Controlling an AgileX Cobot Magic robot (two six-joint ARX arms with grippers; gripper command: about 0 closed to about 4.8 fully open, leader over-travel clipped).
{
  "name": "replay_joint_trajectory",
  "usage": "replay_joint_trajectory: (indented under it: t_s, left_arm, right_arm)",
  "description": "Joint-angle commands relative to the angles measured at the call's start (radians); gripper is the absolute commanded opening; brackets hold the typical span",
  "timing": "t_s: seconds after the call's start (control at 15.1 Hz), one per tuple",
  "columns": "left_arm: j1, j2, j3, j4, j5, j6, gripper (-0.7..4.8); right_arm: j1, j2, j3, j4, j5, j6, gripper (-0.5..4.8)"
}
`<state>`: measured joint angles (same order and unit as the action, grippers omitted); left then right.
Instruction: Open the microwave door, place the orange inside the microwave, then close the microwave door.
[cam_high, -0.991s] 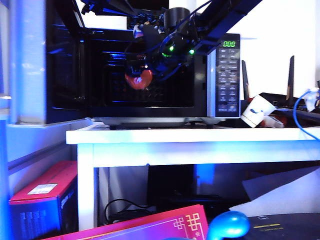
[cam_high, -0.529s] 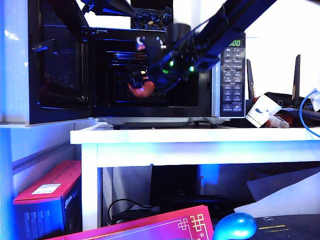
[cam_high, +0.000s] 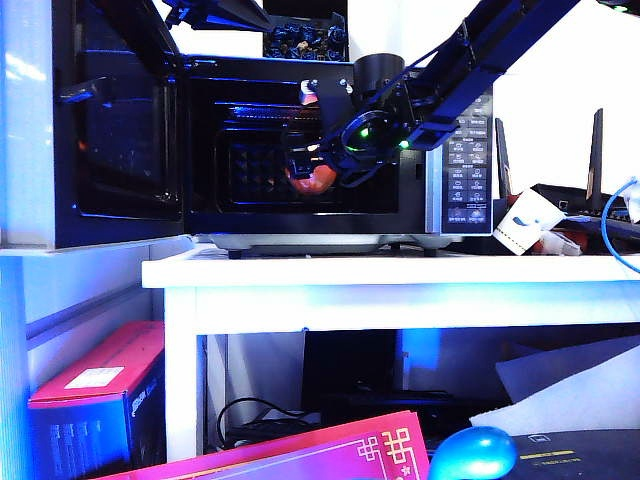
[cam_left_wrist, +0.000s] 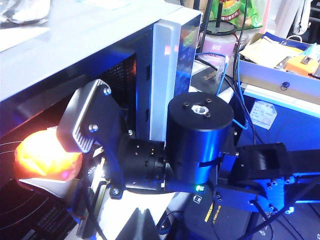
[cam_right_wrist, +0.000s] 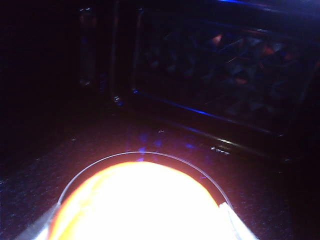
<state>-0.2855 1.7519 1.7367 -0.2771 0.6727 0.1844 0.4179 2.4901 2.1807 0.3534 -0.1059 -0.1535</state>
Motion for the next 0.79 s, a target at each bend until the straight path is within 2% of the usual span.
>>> replay_joint_trajectory:
  t_s: [0.07,0.2,0.46,0.79]
  left_arm:
    - [0.002,0.003,-0.002,-0.021,0.005,-0.001,-0.05]
    - [0.002,0.003,-0.002,-0.022,0.005,-0.001,-0.05]
    - [0.002,0.003,-0.002,-0.023,0.005,-0.001,-0.05]
    - [0.002,0.003,-0.002,-0.027,0.005,-0.001,-0.05]
  right_arm:
    - [0.004,0.003,0.007,0.055,0.001,-0.021,2.38]
    - [-0.002,0.038,0.043,0.056,0.003,0.041,2.38]
    - [-0.004,0.154,0.244,-0.033,0.003,0.047,2.38]
    - [-0.007,0.187,0.255,-0.036,0.019,0.046,2.38]
